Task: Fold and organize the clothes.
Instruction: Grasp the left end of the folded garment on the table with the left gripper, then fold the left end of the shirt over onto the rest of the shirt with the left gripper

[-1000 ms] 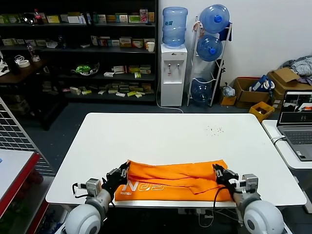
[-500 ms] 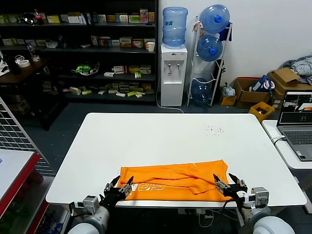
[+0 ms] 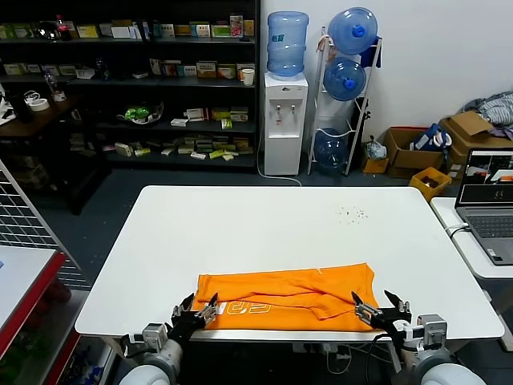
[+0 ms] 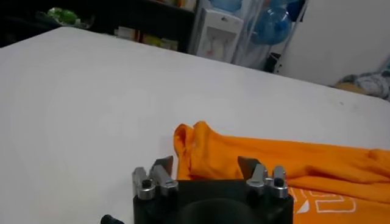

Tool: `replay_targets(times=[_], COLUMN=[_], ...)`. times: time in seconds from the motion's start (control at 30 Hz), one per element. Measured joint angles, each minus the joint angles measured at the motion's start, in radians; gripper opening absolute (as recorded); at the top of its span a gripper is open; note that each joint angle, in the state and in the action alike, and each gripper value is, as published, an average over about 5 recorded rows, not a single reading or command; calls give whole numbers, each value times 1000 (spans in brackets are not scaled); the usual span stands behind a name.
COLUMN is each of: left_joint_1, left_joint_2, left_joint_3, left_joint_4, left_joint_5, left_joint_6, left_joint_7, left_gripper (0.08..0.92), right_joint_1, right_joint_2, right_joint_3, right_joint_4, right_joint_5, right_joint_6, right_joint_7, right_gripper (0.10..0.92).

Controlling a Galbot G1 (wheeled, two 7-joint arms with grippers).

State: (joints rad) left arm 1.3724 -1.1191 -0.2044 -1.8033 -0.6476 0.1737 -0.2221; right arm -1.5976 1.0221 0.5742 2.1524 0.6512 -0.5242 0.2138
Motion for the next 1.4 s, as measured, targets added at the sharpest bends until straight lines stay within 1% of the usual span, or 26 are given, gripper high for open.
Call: replay_targets(times=[0.27,0.57,0.67,0.83,0.97,1.17,1.4], left_joint_1=[-13,-6,2,17,30,62,79], left_joint_2=[-15,-17,-9,24,79,214,386], left_joint_3=[0,-2,-9,-33,-78,-191,-307], left_joint_4=[31,25,4,-53,-95,-106,-28], left_joint_5=[13,26,28,15,-16,-85,-128], left_joint_6=[-20,-34,-32,-21,-7,3,3], left_joint_7=[8,3,-3,-20,-30,-24,-2], left_gripper=[429,172,120,113,113,113,113], right_joint_1=[-9,-5,2,23,50,94,130], right_joint_2=[3,8,11,18,25,37,47], right_joint_3=[2,3,-2,-18,-37,-72,-100], right_joint_4=[1,-6,-11,-24,-37,-56,-70], right_joint_5=[-2,-4,-5,-8,-12,-18,-25], right_joint_6=[3,13,15,16,16,17,20], right_joint_7=[0,0,0,3,5,6,6], right_gripper=[823,823,823,823,823,823,823])
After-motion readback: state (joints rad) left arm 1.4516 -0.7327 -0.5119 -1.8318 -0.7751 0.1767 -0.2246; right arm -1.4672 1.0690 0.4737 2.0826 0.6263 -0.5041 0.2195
